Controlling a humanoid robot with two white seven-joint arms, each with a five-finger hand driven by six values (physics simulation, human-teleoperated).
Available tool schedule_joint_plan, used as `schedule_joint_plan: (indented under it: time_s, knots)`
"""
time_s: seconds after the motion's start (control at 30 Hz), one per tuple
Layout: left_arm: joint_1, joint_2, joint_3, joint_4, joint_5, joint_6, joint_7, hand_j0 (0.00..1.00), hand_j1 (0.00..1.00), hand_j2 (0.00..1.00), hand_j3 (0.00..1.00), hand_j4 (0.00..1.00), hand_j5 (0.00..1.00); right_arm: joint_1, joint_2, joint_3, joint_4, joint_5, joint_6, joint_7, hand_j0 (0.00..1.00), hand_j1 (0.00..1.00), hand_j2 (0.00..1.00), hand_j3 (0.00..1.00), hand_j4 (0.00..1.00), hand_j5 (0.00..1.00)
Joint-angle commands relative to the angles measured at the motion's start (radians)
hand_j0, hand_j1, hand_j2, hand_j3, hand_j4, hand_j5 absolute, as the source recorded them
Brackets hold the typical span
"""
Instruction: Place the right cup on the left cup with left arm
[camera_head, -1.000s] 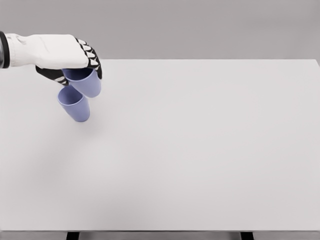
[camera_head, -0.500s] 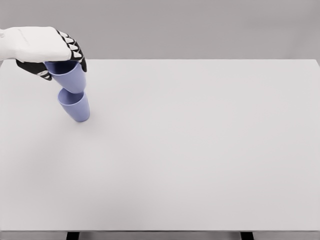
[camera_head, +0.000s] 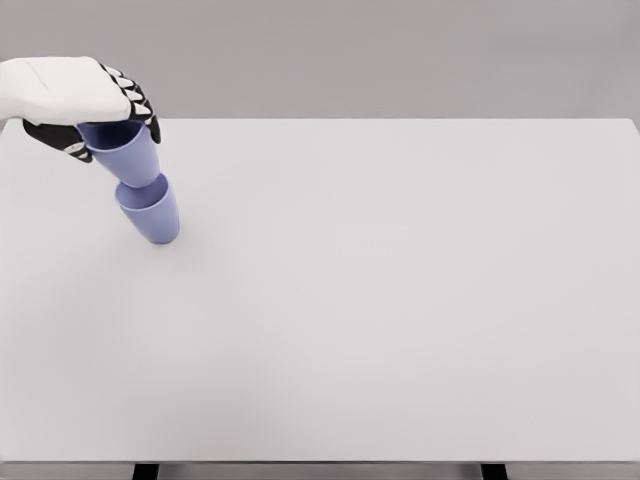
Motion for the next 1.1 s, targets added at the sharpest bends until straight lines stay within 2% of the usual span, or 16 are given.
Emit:
schedule_joint_plan:
  time_s: [0.0, 1.07]
  knots:
    - [0.002, 0.0, -0.002, 0.008, 0.001, 0.003, 0.0, 0.68, 0.68, 0.68, 0.68, 0.68, 0.68, 0.0, 0.0, 0.0, 0.0, -0.001, 0.001, 0.0, 1.0, 1.0, 1.0, 1.0, 1.0, 1.0]
    - [0.006, 0.001, -0.043, 0.006, 0.006, 0.002, 0.0, 0.68, 0.68, 0.68, 0.68, 0.68, 0.68, 0.0, 0.0, 0.0, 0.0, 0.0, 0.0, 0.0, 1.0, 1.0, 1.0, 1.0, 1.0, 1.0]
